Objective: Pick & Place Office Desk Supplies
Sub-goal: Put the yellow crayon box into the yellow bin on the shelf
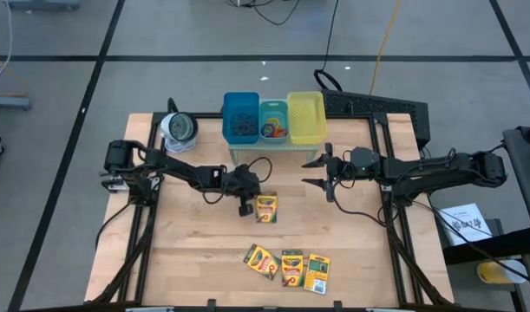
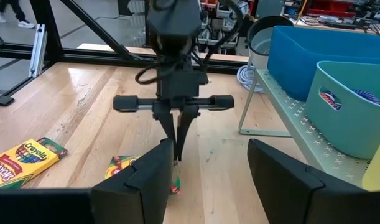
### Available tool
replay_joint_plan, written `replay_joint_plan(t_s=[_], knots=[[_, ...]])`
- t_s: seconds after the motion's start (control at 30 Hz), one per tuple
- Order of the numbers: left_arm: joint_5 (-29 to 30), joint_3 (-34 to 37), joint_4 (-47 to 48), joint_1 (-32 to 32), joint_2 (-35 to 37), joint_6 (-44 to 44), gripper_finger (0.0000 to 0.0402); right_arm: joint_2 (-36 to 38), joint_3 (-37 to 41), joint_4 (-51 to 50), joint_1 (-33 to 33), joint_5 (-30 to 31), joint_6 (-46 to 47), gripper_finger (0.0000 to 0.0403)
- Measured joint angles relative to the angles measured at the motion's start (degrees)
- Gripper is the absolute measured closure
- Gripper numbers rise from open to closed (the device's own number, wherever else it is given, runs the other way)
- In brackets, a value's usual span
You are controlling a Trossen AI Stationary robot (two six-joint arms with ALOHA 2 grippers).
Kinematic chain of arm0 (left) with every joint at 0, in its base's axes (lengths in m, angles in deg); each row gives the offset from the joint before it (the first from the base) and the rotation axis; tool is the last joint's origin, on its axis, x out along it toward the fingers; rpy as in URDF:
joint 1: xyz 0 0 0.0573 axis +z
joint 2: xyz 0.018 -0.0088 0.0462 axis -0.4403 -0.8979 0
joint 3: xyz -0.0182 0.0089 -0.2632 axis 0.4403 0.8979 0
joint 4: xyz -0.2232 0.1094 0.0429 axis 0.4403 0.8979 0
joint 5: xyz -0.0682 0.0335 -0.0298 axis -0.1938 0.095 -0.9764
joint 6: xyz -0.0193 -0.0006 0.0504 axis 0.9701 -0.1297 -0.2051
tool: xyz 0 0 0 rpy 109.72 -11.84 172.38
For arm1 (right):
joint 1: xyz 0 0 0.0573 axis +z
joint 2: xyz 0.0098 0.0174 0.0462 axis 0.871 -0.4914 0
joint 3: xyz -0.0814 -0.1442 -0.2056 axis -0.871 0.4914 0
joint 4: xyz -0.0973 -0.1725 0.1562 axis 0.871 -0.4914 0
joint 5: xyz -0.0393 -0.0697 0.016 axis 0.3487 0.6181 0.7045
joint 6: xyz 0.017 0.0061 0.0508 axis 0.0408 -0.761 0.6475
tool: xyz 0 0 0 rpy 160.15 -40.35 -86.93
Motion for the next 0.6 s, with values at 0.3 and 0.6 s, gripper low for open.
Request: replay_joint_plan(t_s=[0.3, 0.6], knots=[[1.22, -0.07, -3.07, -1.5, 5.26, 0.3, 0.0401, 0.0, 0.02, 0.04, -0.02, 0.09, -0.13, 0.0206], [4.67, -0.23, -4.32, -3.5, 10.9, -0.07, 0.0401, 0.0, 0.02, 0.3, -0.02, 0.11, -0.13, 0.0206]])
